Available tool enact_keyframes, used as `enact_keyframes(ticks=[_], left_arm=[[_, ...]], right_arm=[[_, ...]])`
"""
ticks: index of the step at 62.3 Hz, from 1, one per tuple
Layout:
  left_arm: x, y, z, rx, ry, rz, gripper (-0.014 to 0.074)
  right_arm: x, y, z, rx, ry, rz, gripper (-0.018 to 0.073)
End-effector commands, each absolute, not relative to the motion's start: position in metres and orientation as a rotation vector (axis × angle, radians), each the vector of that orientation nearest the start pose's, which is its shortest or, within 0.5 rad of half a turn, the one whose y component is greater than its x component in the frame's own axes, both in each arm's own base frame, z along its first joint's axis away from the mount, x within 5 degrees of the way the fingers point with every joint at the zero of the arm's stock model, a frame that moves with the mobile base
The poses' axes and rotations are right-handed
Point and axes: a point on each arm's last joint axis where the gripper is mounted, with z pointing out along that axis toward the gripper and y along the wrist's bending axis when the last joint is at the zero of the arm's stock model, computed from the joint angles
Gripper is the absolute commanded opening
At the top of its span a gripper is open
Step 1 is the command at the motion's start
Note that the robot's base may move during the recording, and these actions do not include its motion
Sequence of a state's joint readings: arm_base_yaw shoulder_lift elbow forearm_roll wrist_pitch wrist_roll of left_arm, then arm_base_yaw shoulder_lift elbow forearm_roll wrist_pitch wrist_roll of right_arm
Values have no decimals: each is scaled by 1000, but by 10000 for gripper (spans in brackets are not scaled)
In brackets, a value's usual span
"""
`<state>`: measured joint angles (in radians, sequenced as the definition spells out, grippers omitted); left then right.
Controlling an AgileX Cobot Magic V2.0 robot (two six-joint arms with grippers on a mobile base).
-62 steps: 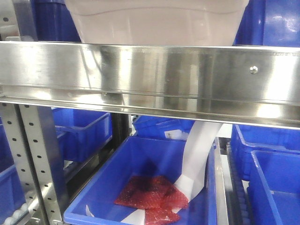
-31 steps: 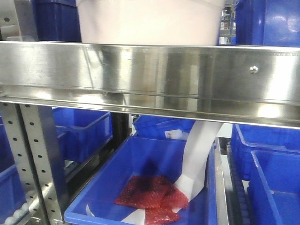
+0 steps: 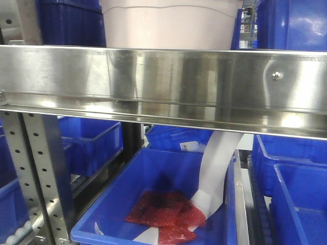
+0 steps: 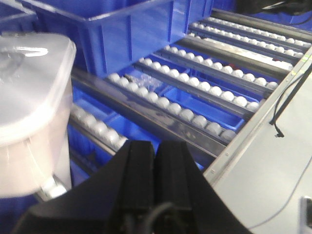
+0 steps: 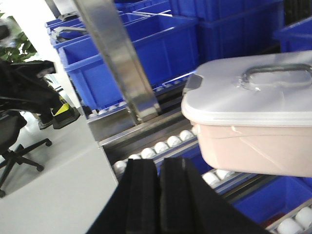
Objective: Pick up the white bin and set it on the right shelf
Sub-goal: 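Lower the bin onto the upper roller shelf and open both grippers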
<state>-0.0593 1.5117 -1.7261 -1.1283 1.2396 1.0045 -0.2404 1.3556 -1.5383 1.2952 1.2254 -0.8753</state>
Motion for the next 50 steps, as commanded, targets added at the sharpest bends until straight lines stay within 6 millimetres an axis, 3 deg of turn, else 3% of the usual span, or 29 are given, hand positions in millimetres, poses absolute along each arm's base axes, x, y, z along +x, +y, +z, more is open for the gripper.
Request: enact_keyframes(ticks=[1, 18, 30, 41, 50], left_arm=[[261, -96, 496, 1004, 1705, -907, -119], [259, -68, 485, 738, 2025, -507, -118], [254, -48, 456, 494, 2196, -207, -118], [226, -51, 428, 423, 2039, -185, -118], [182, -42, 406, 332, 1833, -156, -118]], right_arm=[[234, 26, 493, -501, 1692, 878, 74], [184, 11, 428, -170, 1827, 475, 74], [145, -1, 387, -22, 1749, 199, 74], [111, -1, 362, 7, 1669, 72, 74], [85, 5, 348, 8, 1607, 73, 74]])
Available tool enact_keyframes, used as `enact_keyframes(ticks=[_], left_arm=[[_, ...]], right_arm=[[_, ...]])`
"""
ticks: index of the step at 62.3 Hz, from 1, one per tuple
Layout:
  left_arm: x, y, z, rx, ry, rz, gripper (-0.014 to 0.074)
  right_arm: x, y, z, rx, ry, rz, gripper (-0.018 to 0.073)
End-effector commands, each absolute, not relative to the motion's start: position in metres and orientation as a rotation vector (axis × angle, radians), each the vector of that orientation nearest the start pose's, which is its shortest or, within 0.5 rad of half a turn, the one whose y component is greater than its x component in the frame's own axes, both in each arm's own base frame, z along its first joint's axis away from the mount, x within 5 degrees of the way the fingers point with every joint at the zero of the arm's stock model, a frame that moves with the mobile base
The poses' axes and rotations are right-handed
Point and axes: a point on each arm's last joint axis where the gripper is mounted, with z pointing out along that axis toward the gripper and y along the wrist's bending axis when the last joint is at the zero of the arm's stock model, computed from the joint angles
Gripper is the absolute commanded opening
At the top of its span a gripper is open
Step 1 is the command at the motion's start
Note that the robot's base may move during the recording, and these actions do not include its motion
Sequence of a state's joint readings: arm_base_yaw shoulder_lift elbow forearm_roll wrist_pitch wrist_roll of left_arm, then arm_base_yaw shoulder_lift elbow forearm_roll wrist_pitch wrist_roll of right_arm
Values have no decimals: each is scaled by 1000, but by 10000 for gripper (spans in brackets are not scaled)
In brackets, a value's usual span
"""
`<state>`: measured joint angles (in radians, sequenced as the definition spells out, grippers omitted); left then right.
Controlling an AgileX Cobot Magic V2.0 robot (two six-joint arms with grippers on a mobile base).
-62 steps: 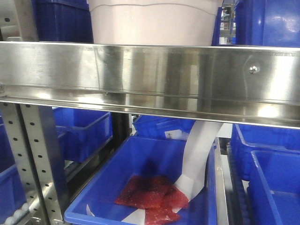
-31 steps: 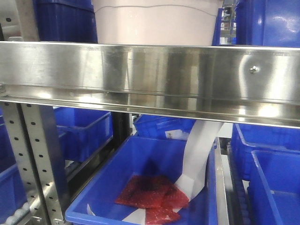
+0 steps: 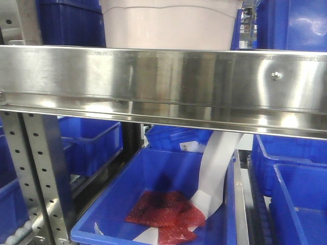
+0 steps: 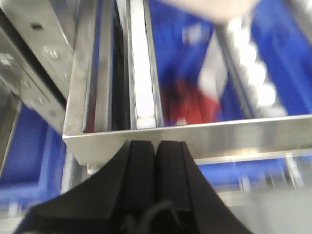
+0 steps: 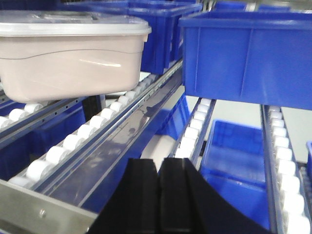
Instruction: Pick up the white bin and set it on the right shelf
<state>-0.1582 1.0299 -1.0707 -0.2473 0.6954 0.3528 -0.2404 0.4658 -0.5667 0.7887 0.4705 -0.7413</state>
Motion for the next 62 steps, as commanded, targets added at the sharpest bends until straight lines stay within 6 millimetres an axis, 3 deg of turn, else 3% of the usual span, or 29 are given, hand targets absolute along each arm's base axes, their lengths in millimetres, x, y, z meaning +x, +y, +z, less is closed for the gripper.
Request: enact_keyframes(ticks=[1, 15, 26, 37, 62], left_arm=[[179, -41, 399, 325, 1829, -152, -118], [118, -24, 347, 233, 1621, -104, -118], [91, -19, 324, 218, 1564, -103, -118], [79, -17, 322, 213, 1520, -104, -118], [79, -17, 322, 213, 1520, -104, -118]], right_arm=[[83, 6, 347, 7, 1598, 74, 74], [33, 22, 342, -57, 1433, 80, 74], [7, 32, 340, -120, 1357, 83, 74], [1, 34, 339, -127, 1329, 80, 74], [1, 34, 339, -130, 1333, 81, 74]])
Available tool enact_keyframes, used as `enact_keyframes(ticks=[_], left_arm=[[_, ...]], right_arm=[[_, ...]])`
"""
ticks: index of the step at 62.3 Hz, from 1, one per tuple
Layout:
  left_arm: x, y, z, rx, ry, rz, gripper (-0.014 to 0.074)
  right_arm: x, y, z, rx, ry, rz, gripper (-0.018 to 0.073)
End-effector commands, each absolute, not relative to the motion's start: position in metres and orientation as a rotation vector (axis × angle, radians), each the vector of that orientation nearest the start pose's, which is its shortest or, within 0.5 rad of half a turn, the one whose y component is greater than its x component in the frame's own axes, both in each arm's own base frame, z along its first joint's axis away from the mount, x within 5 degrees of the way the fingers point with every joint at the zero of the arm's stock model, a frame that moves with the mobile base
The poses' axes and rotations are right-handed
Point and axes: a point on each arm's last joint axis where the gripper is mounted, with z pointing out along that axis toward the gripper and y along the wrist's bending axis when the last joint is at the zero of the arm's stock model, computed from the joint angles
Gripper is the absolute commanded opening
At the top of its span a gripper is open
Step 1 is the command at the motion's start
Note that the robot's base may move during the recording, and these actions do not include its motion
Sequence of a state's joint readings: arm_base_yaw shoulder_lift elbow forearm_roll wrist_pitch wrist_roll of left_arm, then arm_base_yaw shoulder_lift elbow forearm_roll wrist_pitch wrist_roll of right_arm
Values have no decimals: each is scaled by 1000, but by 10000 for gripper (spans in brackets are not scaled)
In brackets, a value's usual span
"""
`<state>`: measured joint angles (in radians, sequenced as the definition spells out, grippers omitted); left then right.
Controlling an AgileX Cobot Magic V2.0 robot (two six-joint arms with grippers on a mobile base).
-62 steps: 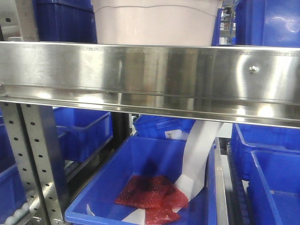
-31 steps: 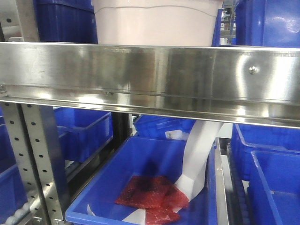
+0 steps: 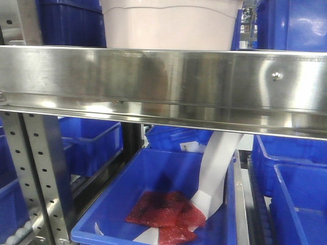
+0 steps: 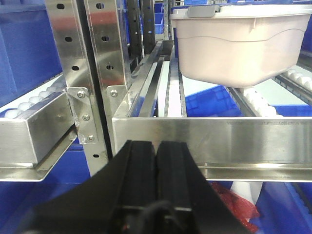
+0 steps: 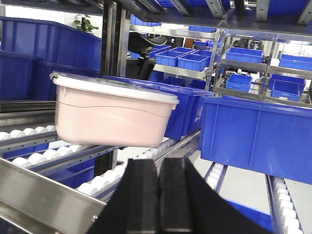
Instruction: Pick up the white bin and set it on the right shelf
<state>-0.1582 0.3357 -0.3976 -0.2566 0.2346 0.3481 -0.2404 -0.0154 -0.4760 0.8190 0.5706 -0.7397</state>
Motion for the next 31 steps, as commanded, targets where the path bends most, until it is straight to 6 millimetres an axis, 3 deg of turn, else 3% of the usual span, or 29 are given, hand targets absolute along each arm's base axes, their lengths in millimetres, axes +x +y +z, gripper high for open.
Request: enact_keyframes(ticks=[1, 22, 31], left_arm=[[79, -17, 322, 213, 1520, -104, -118], [79, -17, 322, 214, 1522, -104, -118], [76, -16, 312, 211, 1532, -96, -118]], right_arm=[[1, 34, 339, -130, 1333, 81, 74], [1, 34, 339, -130, 1333, 81, 74], [1, 34, 339, -130, 1333, 81, 74]])
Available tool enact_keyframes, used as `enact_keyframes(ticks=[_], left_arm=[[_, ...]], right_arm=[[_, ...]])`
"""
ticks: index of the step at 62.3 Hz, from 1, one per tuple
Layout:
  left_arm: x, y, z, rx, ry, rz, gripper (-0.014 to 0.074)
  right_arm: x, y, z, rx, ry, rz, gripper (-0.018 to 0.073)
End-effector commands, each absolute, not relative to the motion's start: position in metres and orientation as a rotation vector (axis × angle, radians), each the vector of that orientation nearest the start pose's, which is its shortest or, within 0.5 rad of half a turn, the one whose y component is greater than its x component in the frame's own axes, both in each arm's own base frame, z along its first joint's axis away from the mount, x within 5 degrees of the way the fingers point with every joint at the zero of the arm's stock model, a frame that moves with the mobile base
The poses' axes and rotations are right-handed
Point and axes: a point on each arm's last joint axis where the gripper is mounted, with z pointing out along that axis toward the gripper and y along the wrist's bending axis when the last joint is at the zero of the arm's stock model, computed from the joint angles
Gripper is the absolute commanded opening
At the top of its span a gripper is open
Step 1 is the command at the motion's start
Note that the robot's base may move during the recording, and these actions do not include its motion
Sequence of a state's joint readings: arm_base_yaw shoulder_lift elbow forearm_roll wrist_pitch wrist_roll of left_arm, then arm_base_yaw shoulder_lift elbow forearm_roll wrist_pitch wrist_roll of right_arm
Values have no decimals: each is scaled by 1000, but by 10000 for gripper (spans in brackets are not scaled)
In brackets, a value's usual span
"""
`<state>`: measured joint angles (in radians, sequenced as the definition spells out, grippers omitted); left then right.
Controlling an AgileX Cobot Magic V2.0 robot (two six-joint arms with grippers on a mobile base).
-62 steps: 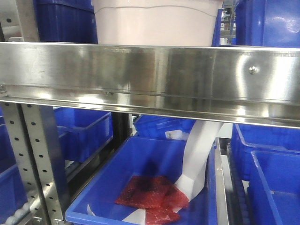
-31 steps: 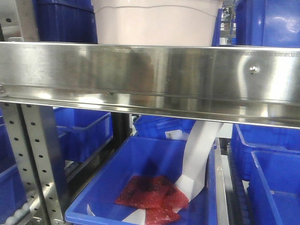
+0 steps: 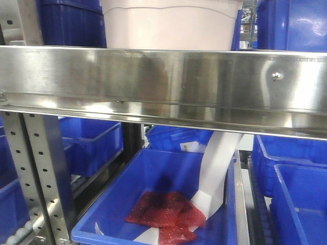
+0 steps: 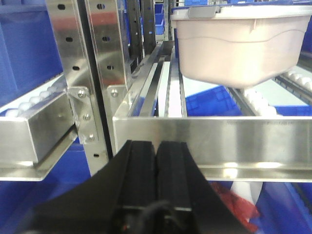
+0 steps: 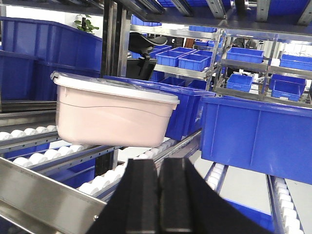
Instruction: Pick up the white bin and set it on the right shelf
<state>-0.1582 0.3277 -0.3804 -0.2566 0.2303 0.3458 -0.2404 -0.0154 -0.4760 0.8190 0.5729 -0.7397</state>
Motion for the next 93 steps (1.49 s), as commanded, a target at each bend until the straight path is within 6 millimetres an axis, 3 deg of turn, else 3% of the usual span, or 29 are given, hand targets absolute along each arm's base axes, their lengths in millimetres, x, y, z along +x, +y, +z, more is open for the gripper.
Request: enact_keyframes(ticks=[1, 10, 22, 33, 93], left_arm=[[76, -15, 310, 211, 1530, -91, -118], [62, -11, 289, 156, 1503, -91, -118], [47, -5, 245, 71, 1469, -64, -118], [56, -2, 206, 24, 1464, -38, -118], [56, -3, 204, 28, 1503, -47, -118]], right_arm=[[1, 34, 339, -130, 1333, 81, 74], [1, 34, 339, -130, 1333, 81, 74], [1, 34, 339, -130, 1333, 81, 74], [1, 34, 339, -130, 1333, 82, 74], [1, 34, 339, -130, 1333, 82, 74]])
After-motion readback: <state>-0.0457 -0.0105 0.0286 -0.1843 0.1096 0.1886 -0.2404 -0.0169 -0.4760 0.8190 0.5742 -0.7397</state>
